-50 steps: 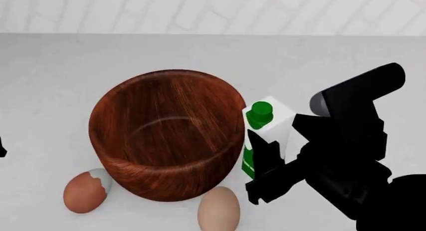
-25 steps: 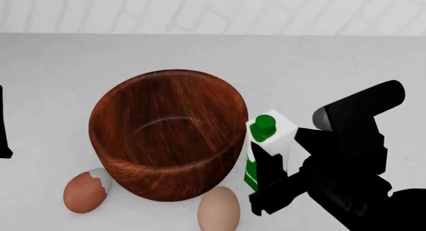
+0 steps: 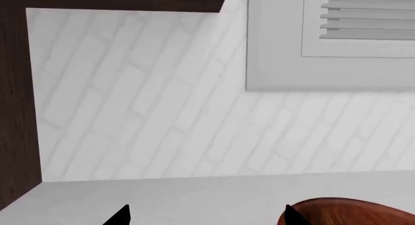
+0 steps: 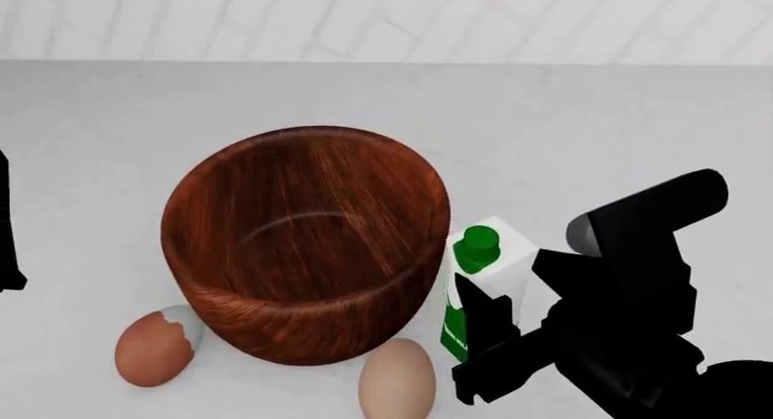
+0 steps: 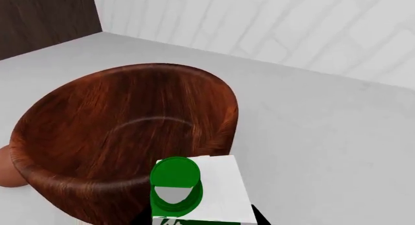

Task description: Place the eggs and milk next to the bowl.

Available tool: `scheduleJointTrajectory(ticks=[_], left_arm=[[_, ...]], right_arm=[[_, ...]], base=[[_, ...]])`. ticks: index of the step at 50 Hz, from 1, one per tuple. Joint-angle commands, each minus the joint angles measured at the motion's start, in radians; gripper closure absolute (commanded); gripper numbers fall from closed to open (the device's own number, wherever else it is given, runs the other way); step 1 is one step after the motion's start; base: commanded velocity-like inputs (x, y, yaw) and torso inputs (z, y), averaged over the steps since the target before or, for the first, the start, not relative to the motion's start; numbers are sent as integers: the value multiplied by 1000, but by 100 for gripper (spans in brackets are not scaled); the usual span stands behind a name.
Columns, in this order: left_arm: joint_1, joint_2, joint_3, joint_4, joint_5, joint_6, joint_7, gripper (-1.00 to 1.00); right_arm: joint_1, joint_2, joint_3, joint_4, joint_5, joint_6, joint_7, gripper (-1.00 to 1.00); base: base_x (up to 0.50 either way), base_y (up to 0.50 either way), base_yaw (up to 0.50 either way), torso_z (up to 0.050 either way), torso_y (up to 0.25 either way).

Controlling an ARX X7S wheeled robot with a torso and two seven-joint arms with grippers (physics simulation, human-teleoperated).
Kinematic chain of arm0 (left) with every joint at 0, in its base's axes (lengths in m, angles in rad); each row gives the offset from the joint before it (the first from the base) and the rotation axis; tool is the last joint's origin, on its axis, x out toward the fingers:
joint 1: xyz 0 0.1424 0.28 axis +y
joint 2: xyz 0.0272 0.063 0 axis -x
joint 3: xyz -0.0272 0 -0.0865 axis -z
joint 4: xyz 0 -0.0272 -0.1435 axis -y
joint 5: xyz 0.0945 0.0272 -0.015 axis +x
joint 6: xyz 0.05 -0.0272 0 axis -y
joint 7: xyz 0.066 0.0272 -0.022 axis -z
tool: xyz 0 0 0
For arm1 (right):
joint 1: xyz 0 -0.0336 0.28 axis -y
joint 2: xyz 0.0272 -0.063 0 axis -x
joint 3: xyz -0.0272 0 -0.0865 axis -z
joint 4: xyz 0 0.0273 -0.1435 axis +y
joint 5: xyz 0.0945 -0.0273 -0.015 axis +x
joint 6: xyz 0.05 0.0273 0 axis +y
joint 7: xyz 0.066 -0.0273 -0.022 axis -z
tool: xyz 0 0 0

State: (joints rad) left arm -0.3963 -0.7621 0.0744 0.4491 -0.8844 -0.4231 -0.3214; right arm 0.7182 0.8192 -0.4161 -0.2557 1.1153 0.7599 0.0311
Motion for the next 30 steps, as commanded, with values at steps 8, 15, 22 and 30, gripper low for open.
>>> scheduleJointTrajectory(ticks=[8,15,22,30], left_arm=[[3,-4,-1,3,0,-1,-3,-100],[7,-6,-2,0,3,3,0,-100],[5,-7,-1,-3,5,2,-1,-100],[-7,-4,7,-7,6,-6,-3,-100]], right_arm=[[-1,-27,-18,43,-56,-30,-49,100],[7,-40,-30,64,-71,-35,-60,100],[9,-51,-37,83,-81,-43,-71,100],[1,-54,-38,100,-87,-56,-79,100]], base=[[0,0,0,0,0],[0,0,0,1,0],[0,0,0,0,1],[0,0,0,0,0]])
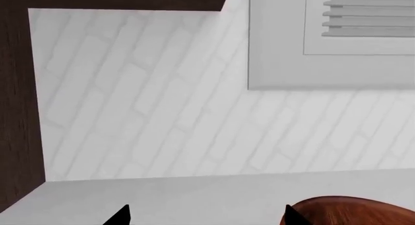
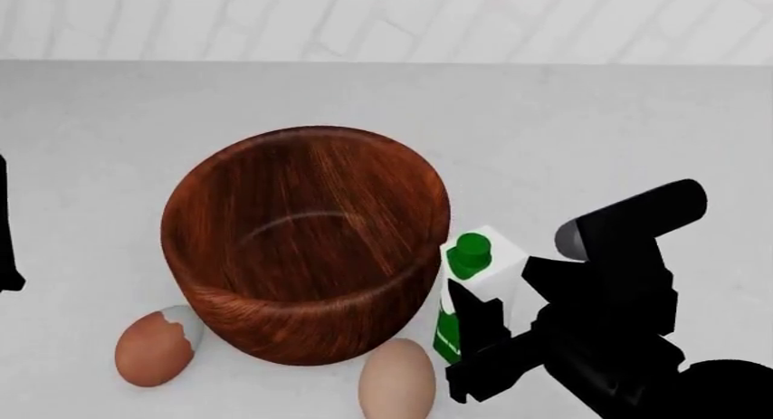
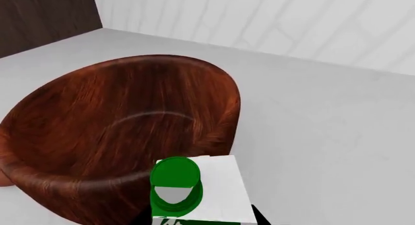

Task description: Place the eggs and milk next to the bowl.

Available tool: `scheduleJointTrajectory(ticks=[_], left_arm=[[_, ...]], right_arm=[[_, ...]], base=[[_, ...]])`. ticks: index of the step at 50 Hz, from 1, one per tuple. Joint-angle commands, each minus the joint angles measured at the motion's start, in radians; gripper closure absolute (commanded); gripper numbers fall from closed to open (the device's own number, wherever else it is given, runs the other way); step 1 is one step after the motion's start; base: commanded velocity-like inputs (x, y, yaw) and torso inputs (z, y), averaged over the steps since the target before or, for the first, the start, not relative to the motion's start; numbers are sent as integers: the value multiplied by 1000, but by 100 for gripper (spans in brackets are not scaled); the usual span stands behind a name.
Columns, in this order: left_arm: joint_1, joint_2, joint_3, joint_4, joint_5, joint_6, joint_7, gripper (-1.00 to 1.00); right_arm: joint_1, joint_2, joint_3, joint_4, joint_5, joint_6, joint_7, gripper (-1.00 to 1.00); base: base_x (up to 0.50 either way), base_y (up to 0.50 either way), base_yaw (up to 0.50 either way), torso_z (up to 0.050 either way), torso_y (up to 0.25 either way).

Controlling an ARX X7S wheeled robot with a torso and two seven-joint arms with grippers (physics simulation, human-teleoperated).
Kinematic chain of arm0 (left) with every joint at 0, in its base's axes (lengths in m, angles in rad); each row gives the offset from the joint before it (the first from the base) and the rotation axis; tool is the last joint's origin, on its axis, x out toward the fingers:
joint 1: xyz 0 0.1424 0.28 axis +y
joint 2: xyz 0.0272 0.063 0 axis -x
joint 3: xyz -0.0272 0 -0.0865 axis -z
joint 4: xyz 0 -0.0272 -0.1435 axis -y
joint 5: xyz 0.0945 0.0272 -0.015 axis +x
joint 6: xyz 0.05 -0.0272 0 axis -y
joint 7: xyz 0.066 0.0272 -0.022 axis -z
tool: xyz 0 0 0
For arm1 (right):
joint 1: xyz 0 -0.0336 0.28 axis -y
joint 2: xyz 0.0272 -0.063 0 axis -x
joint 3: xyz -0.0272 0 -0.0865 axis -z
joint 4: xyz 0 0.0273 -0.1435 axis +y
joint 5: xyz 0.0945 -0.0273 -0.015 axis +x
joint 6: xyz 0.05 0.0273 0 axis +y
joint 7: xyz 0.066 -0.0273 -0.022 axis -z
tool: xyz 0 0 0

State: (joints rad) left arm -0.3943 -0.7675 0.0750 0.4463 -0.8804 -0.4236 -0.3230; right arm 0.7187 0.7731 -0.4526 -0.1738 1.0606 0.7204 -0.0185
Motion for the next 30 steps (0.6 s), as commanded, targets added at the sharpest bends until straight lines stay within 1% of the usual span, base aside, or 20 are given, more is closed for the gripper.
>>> scheduleJointTrajectory(ticks=[1,30], left_arm=[[-11,2,8,-5,3,-7,-2,-100],[-13,0,14,-6,5,-8,0,-100]], right_arm=[[-4,-7,0,18,-32,-19,-31,100],[-49,-8,3,41,-41,-61,-46,100]], base=[[0,0,0,0,0],[0,0,0,0,0]])
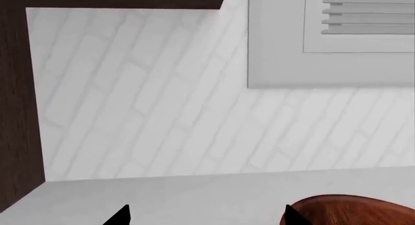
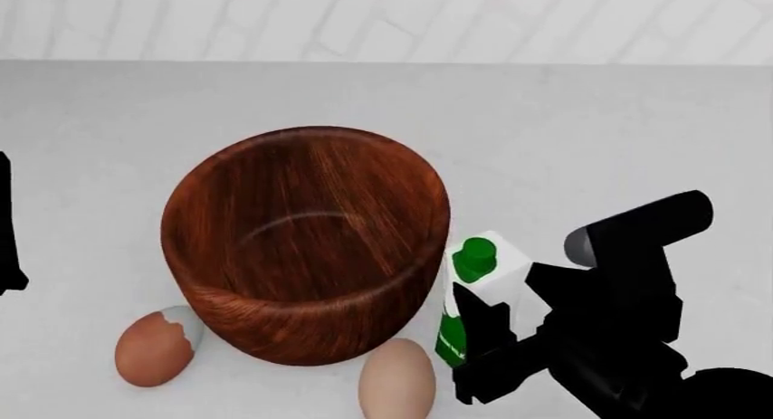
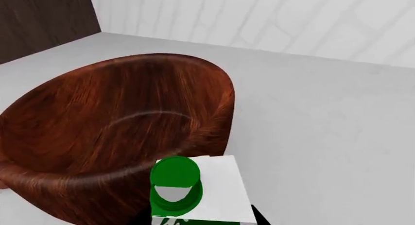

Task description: Place the eggs and milk next to the bowl.

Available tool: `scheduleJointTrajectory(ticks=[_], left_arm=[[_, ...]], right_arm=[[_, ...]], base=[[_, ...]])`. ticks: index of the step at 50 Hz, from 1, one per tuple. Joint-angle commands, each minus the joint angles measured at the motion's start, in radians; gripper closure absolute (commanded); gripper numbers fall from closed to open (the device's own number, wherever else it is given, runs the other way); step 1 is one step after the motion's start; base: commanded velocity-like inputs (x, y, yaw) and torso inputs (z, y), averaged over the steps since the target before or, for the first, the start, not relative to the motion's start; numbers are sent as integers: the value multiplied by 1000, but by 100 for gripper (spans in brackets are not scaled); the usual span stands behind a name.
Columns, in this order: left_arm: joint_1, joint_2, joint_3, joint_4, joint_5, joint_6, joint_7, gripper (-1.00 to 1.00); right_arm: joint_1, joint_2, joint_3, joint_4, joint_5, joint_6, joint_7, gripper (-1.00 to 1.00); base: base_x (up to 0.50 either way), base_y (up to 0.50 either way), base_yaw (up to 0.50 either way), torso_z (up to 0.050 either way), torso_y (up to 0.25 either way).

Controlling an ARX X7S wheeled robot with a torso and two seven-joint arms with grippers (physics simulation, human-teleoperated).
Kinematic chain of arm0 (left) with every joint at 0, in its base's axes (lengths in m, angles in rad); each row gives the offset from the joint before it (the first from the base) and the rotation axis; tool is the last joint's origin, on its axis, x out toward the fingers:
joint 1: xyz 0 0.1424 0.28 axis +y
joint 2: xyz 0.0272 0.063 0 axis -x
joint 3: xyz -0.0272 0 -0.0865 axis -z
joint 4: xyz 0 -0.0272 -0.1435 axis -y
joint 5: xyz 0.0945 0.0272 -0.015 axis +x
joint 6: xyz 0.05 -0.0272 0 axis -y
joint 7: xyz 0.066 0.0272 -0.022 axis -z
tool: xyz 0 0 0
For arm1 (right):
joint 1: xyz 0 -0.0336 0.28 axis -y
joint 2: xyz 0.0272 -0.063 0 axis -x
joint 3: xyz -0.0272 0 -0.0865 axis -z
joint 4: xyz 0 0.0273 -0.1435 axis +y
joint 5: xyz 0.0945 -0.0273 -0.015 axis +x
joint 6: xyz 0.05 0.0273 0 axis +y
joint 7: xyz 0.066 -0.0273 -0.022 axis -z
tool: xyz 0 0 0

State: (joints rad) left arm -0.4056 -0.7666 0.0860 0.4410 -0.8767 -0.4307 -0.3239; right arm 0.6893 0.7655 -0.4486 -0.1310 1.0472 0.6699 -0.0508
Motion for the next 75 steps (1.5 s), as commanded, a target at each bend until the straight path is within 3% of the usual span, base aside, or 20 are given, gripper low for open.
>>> scheduleJointTrajectory(ticks=[1,3,4,53,75], left_arm=[[-2,-1,3,0,0,-1,1,-100],[-4,-1,4,2,1,-3,-1,-100],[-5,-1,4,5,-1,-5,-2,-100],[-2,-13,-16,24,-21,2,-4,-100],[-7,-31,-32,60,-47,-16,-27,-100]], right_arm=[[-20,1,3,-5,-21,-8,-10,100],[-22,5,2,-9,-21,-6,-10,100],[-19,7,2,-11,-21,-1,-6,-100],[64,86,63,-188,129,122,103,-100],[62,213,286,-393,322,83,338,-100]], base=[[0,0,0,0,0],[0,1,1,0,0],[0,0,0,0,0],[0,0,0,0,0],[0,0,0,0,0]])
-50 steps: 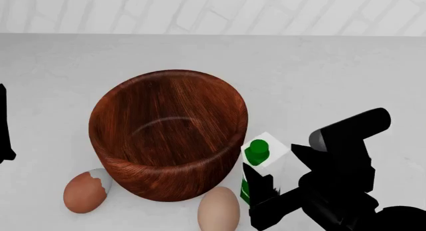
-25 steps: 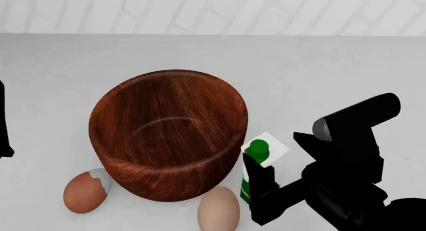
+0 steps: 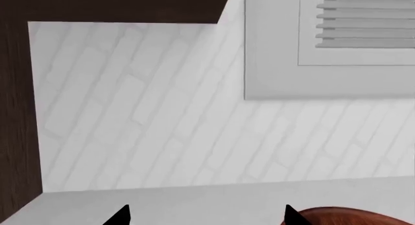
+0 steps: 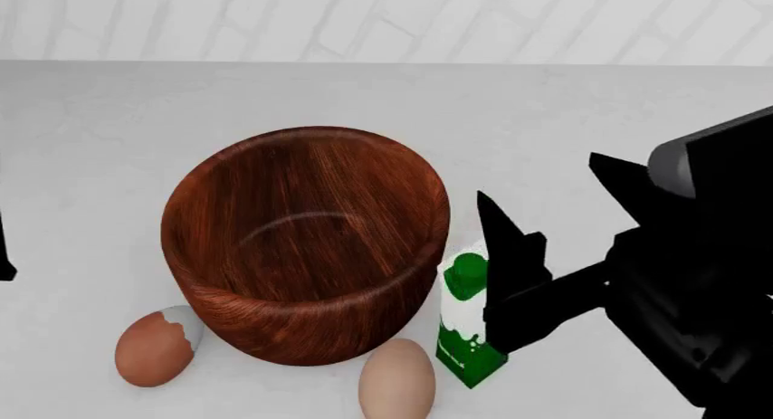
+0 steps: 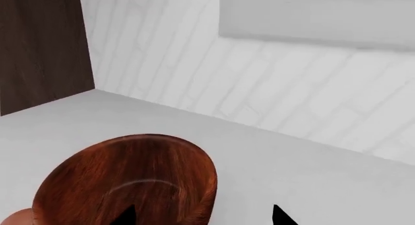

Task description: Place the eggs and milk next to the bowl.

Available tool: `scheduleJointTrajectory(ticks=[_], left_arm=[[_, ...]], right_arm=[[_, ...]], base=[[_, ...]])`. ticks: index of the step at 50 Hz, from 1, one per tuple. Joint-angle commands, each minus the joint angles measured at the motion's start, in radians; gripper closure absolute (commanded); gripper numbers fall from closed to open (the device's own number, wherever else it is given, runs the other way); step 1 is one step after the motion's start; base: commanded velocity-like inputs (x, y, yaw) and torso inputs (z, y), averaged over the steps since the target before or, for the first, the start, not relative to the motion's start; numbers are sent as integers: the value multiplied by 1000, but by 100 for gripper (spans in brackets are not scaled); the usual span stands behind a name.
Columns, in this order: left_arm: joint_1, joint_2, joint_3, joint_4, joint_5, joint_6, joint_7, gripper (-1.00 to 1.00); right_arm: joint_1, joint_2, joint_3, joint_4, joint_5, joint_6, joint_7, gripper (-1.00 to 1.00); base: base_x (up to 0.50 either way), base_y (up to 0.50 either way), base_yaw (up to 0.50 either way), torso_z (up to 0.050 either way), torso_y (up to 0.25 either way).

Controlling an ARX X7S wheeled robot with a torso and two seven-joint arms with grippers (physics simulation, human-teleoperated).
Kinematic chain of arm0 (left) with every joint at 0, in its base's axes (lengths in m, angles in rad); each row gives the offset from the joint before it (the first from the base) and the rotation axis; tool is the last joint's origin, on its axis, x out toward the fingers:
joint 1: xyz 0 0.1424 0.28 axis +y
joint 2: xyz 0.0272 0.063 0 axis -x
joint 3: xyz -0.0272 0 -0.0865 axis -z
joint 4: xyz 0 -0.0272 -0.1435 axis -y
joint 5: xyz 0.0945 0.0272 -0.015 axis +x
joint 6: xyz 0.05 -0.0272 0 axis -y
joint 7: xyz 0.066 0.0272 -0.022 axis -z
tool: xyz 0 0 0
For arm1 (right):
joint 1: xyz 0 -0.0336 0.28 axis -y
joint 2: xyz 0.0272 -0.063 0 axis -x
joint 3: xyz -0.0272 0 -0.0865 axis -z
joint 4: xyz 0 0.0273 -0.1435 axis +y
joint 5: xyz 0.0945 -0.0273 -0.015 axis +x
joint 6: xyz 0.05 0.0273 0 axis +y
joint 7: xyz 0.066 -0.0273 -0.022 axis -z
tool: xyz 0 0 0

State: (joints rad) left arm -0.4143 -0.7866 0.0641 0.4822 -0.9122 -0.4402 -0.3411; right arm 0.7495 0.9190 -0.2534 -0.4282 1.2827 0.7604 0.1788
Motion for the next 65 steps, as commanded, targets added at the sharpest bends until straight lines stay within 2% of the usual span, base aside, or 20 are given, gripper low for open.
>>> scheduleJointTrajectory(ticks=[1,15,27,40,43,52,57,65], left_arm=[[4,-15,-14,24,-18,-8,-11,-100],[28,-51,-57,60,-47,-16,-35,-100],[82,-114,-158,102,-101,-18,-69,-100],[252,-180,-344,191,-148,-5,-103,-100],[319,-200,-417,239,-168,-13,-112,-100],[480,-183,-641,278,-202,-7,-67,-100],[578,-146,-785,315,-218,-19,-37,-100],[688,-105,-978,394,-303,-65,-57,-100]], right_arm=[[-2,64,101,-102,101,-11,115,-100],[-50,129,192,-148,146,-38,219,-100],[-145,202,303,-145,181,-69,261,-100],[-431,264,666,-219,267,-70,316,-100],[-506,246,808,-246,296,-28,324,-100],[-621,192,1084,-305,361,82,327,-100],[-682,146,1267,-340,417,164,323,-100],[-759,86,1519,-366,520,269,320,-100]], base=[[0,0,0,0,0],[0,0,0,0,0],[0,0,0,0,0],[0,0,0,0,0],[0,0,0,0,0],[0,0,0,0,0],[0,0,0,0,0],[0,0,0,0,0]])
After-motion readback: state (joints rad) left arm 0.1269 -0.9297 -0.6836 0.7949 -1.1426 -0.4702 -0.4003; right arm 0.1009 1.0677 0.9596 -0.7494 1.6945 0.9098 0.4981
